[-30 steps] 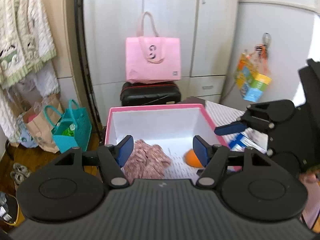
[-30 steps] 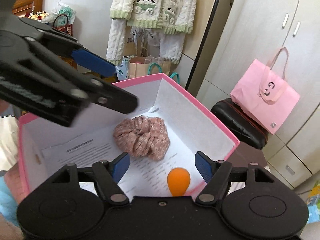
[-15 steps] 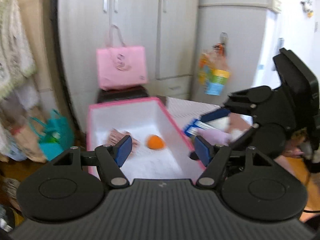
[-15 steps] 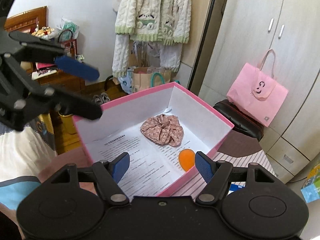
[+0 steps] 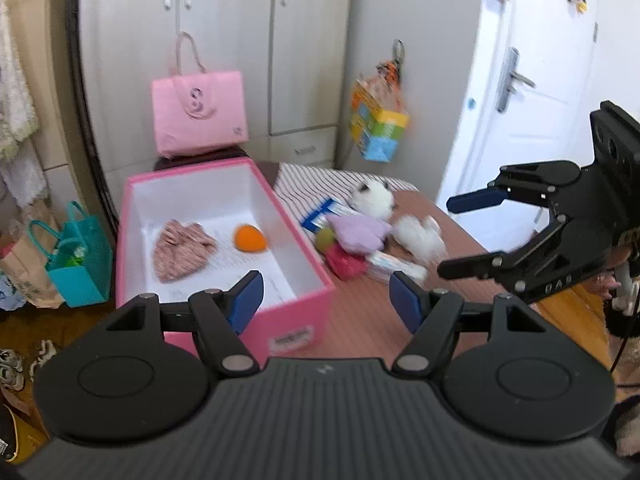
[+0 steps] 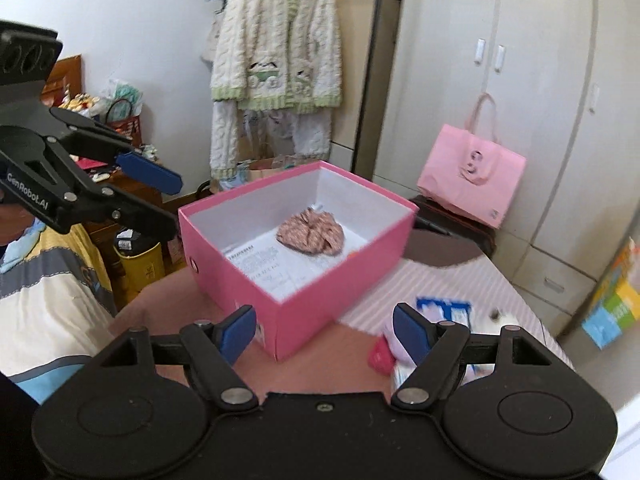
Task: Organize soft objects
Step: 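Withdraw both tools from the box back toward the table items, then grasp the boxed cream tube with the left tool while the right tool grasps the white bath puff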
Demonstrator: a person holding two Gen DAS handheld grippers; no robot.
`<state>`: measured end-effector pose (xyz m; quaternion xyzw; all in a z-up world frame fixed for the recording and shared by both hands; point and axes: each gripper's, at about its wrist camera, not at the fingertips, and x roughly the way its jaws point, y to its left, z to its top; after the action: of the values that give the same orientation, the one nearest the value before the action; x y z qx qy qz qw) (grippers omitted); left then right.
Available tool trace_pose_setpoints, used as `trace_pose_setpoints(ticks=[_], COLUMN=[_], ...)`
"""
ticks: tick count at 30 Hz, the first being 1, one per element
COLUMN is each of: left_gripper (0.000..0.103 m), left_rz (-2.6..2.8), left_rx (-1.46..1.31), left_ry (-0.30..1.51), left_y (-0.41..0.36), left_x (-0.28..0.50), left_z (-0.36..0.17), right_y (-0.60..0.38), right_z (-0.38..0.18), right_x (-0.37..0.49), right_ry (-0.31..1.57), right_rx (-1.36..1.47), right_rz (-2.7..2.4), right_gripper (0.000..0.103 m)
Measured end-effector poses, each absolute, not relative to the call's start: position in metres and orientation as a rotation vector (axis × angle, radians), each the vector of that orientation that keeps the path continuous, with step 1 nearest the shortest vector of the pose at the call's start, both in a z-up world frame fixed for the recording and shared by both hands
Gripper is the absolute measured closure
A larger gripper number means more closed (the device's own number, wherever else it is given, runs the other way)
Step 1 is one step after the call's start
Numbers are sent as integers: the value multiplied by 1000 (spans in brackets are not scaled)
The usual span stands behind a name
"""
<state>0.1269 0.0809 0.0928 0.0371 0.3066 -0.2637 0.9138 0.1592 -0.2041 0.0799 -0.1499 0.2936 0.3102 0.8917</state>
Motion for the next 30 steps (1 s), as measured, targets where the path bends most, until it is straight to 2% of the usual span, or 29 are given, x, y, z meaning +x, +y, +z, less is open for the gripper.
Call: trace_pose_setpoints(ticks=[15,30], left_gripper=[34,34], left_rz=[-651,-516], left_rx=[73,-188], left_ry=[808,799], left_y=[-4,-64], left_x=[142,199], left_z=[33,-34], right_y=[-283,-341], right_z=[29,-36], right_x=[142,189], right_ry=[662,558], right_rx=[-186,-72], right_rz=[579,397], right_gripper=[24,23])
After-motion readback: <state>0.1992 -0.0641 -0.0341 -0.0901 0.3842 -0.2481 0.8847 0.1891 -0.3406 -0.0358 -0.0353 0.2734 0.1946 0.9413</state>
